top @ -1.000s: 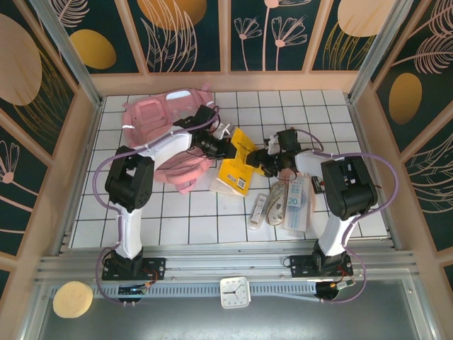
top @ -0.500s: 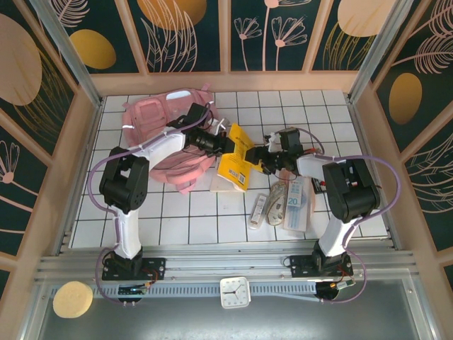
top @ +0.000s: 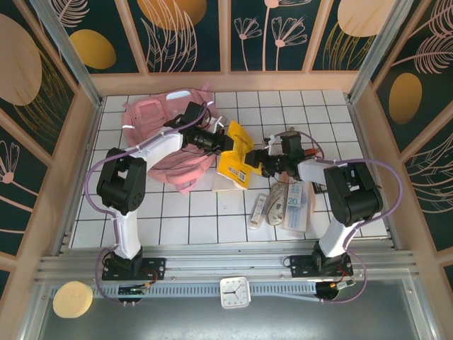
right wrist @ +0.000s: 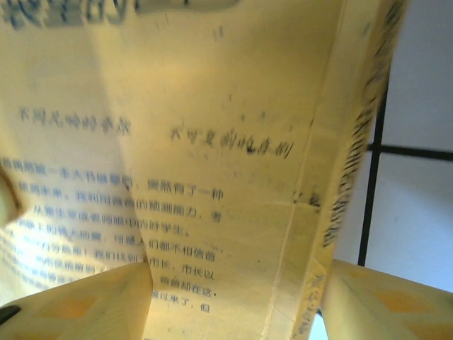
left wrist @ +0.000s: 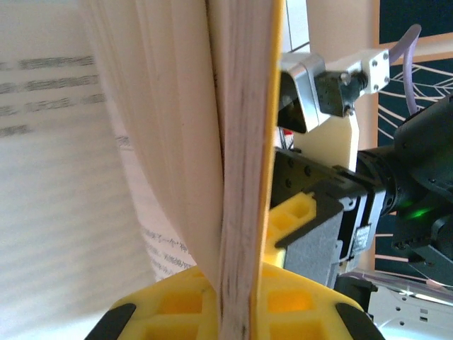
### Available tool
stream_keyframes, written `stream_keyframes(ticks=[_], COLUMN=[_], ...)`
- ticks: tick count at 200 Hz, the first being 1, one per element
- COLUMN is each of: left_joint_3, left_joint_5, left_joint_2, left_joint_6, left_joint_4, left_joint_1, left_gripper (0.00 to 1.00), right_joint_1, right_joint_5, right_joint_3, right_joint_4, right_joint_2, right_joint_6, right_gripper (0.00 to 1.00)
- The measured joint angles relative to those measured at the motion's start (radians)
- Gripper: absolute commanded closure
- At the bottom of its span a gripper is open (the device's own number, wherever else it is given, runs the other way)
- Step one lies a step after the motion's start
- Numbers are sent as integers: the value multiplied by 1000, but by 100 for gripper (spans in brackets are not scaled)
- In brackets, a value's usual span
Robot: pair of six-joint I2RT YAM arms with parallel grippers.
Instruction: Pack the student bag
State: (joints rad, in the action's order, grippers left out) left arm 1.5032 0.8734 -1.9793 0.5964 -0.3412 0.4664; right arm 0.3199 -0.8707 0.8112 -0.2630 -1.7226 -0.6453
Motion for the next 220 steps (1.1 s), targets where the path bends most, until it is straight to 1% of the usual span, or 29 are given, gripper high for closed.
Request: stream_keyframes(ticks=[7,28,50,68,92,109,117,123,129,130,132,134,135,136,137,139,143,163,179,188,202,220], left_joint_3=[0,0,0,-4,-10,-9,-7,0,10,11,14,20,22,26,27,34,45,110,149,149,106,-8], left_joint_5=[-2,-2,2,2,-7,-40,-68,-88,-105,-107,-113,-122,-124,-129,-131,-142,-153,-253,-370,-455,-584,-727], left_joint_2=[0,0,2,12,21,22,22,21,20,20,20,20,20,20,20,20,20,21,33,57,119,227], left_joint_6=[0,0,0,0,-1,-23,-42,-58,-78,-80,-87,-97,-97,-99,-101,-112,-120,-190,-246,-282,-333,-393], left_joint_4=[0,8,18,21,21,-6,-31,-54,-82,-86,-94,-106,-110,-117,-121,-133,-150,-230,-280,-302,-314,-306], left_joint_1=[-1,-2,-2,-5,-11,-13,-13,-13,-11,-11,-10,-10,-10,-10,-10,-9,-8,-4,-2,0,0,0], left_gripper=[99,99,99,99,98,95,86,76,59,57,46,33,25,13,7,3,1,1,1,1,1,1], right_joint_1=[1,6,19,27,30,29,29,29,29,30,30,30,30,30,30,30,30,30,26,19,-4,-39], right_joint_5=[-9,-57,-103,-107,-106,-101,-97,-95,-93,-93,-92,-91,-90,-90,-89,-88,-84,-64,-43,-29,3,55], right_joint_3=[-10,-51,-77,-77,-74,-69,-66,-64,-62,-61,-61,-60,-60,-60,-60,-60,-60,-58,-51,-45,-20,27], right_joint_4=[-2,-58,-148,-167,-164,-145,-129,-114,-102,-97,-92,-85,-81,-78,-76,-71,-60,1,61,103,196,320], right_joint_2=[10,31,31,31,31,33,38,44,51,53,55,58,60,61,61,64,69,93,107,111,114,114], right_joint_6=[0,-21,-81,-98,-89,-89,-83,-76,-66,-63,-59,-57,-54,-51,-49,-45,-38,-6,16,25,53,103], right_gripper=[30,31,36,47,73,89,100,100,100,100,100,100,100,100,100,100,100,100,100,100,100,100])
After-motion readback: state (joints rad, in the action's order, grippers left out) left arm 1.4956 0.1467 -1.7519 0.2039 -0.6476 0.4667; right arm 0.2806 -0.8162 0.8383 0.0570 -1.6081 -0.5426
